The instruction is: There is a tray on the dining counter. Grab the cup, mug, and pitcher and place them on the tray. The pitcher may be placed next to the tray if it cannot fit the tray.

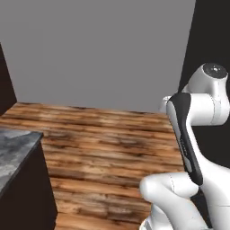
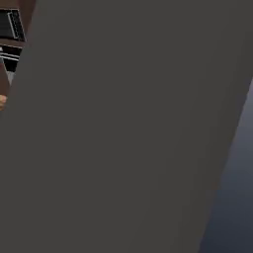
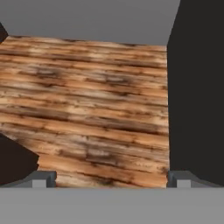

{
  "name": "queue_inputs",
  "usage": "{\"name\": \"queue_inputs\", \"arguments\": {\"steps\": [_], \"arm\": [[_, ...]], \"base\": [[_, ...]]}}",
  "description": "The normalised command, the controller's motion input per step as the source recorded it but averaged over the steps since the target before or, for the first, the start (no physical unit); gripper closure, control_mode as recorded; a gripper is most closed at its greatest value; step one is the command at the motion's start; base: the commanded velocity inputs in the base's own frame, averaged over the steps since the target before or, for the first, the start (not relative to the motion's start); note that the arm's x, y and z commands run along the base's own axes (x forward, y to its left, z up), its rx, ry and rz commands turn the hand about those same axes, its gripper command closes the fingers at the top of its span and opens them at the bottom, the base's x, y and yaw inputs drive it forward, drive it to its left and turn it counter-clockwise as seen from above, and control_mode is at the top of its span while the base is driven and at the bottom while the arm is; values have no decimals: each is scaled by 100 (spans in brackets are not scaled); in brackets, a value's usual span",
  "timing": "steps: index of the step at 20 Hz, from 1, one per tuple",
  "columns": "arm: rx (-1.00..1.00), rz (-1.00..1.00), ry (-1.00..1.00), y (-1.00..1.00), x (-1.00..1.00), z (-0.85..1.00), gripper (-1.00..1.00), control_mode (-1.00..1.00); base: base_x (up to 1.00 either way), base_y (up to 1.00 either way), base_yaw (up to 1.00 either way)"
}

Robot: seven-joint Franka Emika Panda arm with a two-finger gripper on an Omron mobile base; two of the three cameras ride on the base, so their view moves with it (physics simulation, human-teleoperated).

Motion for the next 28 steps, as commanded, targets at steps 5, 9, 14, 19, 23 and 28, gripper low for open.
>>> {"name": "queue_inputs", "arguments": {"steps": [5,9,14,19,23,28], "arm": [[0,0,0,0,0,0,-100,100],[0,0,0,0,0,0,-100,100],[0,0,0,0,0,0,-100,100],[0,0,0,0,0,0,-100,100],[0,0,0,0,0,0,-100,100],[0,0,0,0,0,0,-100,100]], "base": [[100,-72,52],[100,-82,54],[94,-97,55],[89,-100,61],[92,-100,61],[90,-100,53]]}}
